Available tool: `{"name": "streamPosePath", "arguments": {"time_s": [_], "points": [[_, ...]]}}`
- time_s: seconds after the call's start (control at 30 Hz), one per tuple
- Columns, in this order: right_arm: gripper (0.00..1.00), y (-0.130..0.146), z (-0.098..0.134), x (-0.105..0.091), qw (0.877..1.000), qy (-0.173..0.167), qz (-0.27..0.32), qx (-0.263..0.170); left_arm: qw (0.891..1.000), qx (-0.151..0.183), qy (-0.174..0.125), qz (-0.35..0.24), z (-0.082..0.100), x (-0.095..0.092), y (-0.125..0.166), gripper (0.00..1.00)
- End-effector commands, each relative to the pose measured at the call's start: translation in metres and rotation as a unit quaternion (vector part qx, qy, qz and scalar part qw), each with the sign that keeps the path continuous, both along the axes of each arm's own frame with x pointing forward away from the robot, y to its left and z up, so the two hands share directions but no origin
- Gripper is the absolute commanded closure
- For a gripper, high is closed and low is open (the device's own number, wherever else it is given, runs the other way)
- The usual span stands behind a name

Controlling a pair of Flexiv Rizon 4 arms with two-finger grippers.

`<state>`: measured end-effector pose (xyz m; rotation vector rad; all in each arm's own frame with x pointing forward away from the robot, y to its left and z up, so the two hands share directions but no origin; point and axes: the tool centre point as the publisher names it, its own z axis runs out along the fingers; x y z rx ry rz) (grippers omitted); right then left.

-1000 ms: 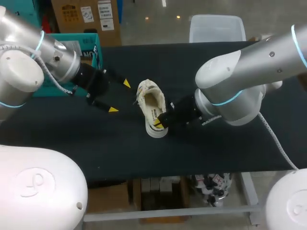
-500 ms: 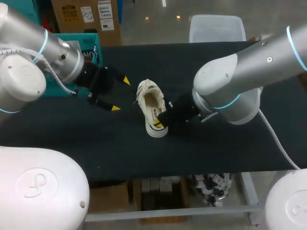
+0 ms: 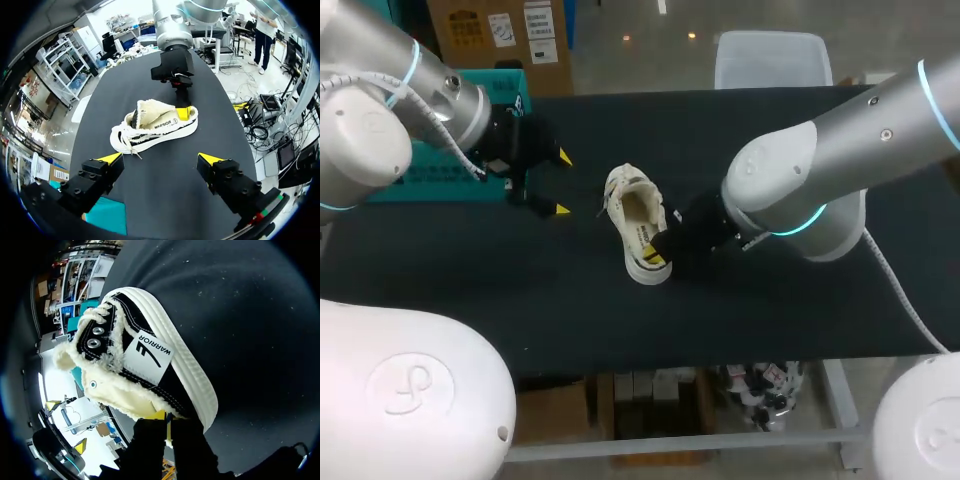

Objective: Open the shoe tongue, take the insole out of the shoe, put the insole back into the shoe, and pack the shoe into the shoebox

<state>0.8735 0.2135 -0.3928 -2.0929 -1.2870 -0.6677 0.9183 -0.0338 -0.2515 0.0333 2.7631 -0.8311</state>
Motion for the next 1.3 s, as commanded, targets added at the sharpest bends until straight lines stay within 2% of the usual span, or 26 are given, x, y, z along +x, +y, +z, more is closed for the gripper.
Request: {"name": "streamPosePath", "arguments": {"time_s": [0.03, 0.07, 0.1, 0.13, 0.17, 0.2, 0.23, 0.27, 0.7, 0.9, 1.17, 1.27, 1.3], "points": [[1.00, 0.003, 0.000, 0.002, 1.000, -0.003, -0.003, -0.010, 0.933, -0.031, 0.161, 0.321, 0.007, -0.004, -0.021, 0.00], [1.00, 0.003, 0.000, 0.002, 1.000, -0.004, -0.003, -0.010, 0.905, -0.040, 0.205, 0.371, 0.008, -0.004, -0.024, 0.00], [1.00, 0.003, 0.000, 0.002, 1.000, -0.005, -0.003, -0.010, 0.872, -0.055, 0.233, 0.427, 0.007, -0.004, -0.027, 0.00], [1.00, 0.002, 0.000, 0.003, 1.000, -0.006, -0.003, -0.009, 0.838, -0.055, 0.260, 0.476, 0.004, -0.005, -0.029, 0.00], [1.00, 0.002, 0.000, 0.003, 1.000, -0.006, -0.003, -0.009, 0.814, -0.054, 0.259, 0.518, 0.001, -0.006, -0.031, 0.00], [1.00, 0.002, -0.001, 0.004, 1.000, -0.006, -0.002, -0.009, 0.801, -0.036, 0.233, 0.550, 0.000, -0.008, -0.034, 0.00], [1.00, 0.002, -0.001, 0.004, 1.000, -0.007, -0.002, -0.009, 0.795, -0.023, 0.212, 0.568, 0.000, -0.010, -0.035, 0.00], [1.00, 0.002, -0.001, 0.005, 1.000, -0.007, -0.001, -0.009, 0.811, -0.006, 0.179, 0.557, 0.002, -0.014, -0.036, 0.00], [1.00, 0.000, -0.009, 0.005, 0.999, -0.001, -0.008, -0.050, 0.811, -0.006, 0.179, 0.557, 0.002, -0.014, -0.036, 0.00], [1.00, 0.002, -0.003, 0.001, 0.998, -0.017, -0.005, -0.052, 0.811, -0.006, 0.179, 0.557, 0.002, -0.014, -0.036, 0.00], [1.00, 0.007, -0.003, -0.003, 0.996, -0.038, 0.008, -0.084, 0.811, -0.006, 0.179, 0.557, 0.002, -0.014, -0.036, 0.00], [1.00, 0.006, -0.005, -0.004, 0.995, -0.047, 0.010, -0.087, 0.795, -0.009, 0.194, 0.575, -0.002, -0.013, -0.029, 0.00], [1.00, 0.007, -0.006, -0.004, 0.994, -0.051, 0.011, -0.092, 0.793, -0.007, 0.195, 0.577, -0.002, -0.012, -0.028, 0.00]]}}
